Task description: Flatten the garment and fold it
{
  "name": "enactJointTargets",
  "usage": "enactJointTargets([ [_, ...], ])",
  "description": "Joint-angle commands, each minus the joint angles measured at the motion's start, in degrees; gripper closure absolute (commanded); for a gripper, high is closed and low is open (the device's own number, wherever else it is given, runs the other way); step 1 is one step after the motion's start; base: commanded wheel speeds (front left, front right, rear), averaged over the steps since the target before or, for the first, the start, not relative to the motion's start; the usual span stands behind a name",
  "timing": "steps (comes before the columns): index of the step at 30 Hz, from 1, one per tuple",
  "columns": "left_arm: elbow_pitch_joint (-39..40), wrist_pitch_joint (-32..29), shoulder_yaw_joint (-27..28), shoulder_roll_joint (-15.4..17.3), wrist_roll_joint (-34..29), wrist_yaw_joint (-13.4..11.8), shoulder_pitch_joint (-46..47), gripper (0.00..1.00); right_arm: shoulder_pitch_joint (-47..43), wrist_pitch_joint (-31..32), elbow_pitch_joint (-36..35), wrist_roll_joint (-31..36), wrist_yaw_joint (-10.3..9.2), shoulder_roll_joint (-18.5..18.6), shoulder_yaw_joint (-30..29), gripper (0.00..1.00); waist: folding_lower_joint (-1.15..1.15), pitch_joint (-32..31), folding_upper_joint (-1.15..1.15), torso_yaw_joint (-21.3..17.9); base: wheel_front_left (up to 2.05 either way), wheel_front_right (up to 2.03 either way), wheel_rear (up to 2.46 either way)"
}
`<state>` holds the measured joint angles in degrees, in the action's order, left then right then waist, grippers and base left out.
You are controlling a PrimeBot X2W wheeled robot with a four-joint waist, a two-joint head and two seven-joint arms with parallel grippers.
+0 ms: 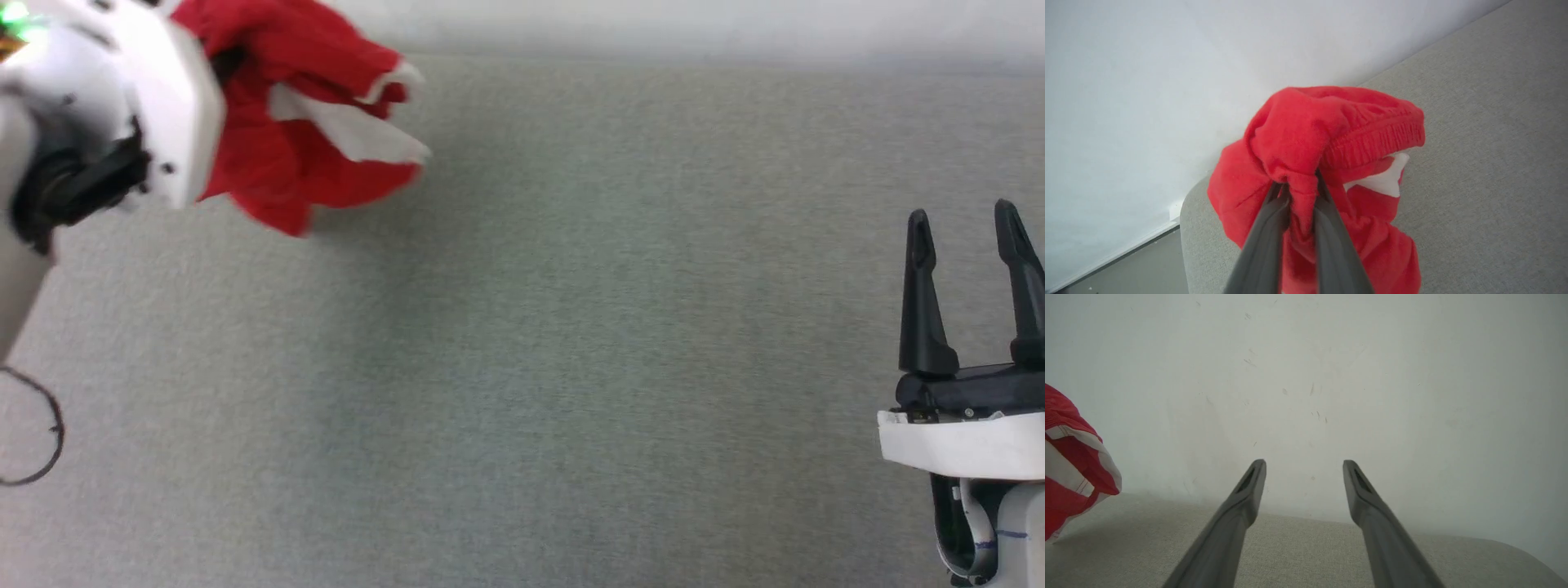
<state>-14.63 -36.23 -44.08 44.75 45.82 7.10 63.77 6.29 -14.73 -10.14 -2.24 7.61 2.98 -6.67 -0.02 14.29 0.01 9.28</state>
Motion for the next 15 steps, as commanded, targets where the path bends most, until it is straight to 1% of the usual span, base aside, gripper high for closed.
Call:
enactJointTargets([
  [1, 1.44, 0.71, -2.3, -1.64, 0.49, 0.38, 2.37, 1.0, -0.79, -0.27, 0.24, -0.64, -0.12, -0.11, 0.16, 0.0, 0.02, -2.45, -0.01, -3.72, 0.0, 0.0, 0.0],
  [4, 2.95, 1.53, -6.12, -3.95, 1.1, 0.38, 5.15, 1.0, -0.71, -0.27, 0.22, -1.14, -0.12, -0.11, 0.38, 0.0, 0.02, -2.51, -0.01, -6.27, 0.0, 0.0, 0.0],
  [9, 3.55, 4.21, -12.77, -9.34, 2.67, 0.38, 9.15, 1.0, -0.53, -0.27, 0.4, -1.94, -0.12, -0.11, 0.39, 0.0, 0.02, -1.93, -0.01, -10.7, 0.0, 0.0, 0.0],
  [12, 2.97, 6.44, -16.69, -12.85, 4.25, 0.38, 10.68, 1.0, -0.5, -0.27, 0.55, -2.42, -0.12, -0.11, 0.29, 0.0, 0.02, -1.26, -0.01, -13.12, 0.0, 0.0, 0.0],
  [15, 1.36, 8.36, -21.43, -15.45, 5.8, 0.38, 11.57, 1.0, -0.21, -0.27, 0.58, -2.95, -0.12, -0.11, 0.45, 0.0, 0.02, -0.24, -0.01, -15.4, 0.0, 0.0, 0.0],
])
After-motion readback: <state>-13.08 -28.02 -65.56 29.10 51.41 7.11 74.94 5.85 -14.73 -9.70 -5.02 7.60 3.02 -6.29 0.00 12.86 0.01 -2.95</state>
